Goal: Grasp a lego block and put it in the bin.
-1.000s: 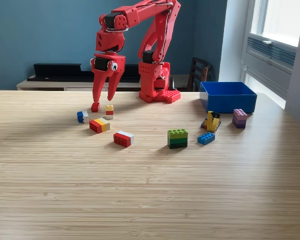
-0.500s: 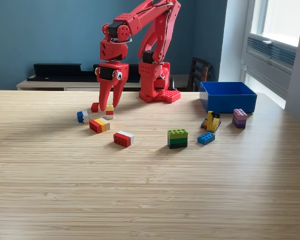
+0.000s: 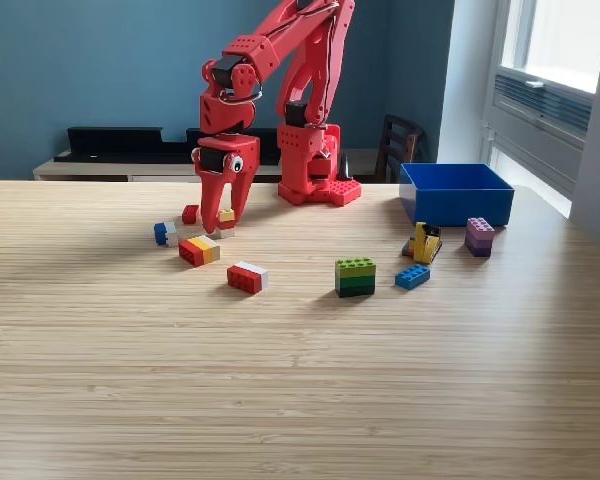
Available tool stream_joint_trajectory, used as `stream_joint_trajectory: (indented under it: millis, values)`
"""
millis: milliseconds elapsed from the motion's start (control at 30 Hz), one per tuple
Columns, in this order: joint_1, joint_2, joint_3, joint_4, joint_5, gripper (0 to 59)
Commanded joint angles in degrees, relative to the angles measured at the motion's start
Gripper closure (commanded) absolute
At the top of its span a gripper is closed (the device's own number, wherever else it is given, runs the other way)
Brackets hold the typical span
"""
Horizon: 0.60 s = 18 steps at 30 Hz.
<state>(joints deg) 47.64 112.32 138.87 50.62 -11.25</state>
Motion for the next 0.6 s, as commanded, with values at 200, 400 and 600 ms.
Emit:
stream_joint_trajectory:
  millis: [200,400,600]
  values:
    - [-0.53,-12.39,-10.02,0.53,3.43,40.4]
    - [-2.20,-17.05,-12.04,1.14,3.96,40.6]
    - [-4.39,-18.72,-11.87,1.76,4.48,41.0]
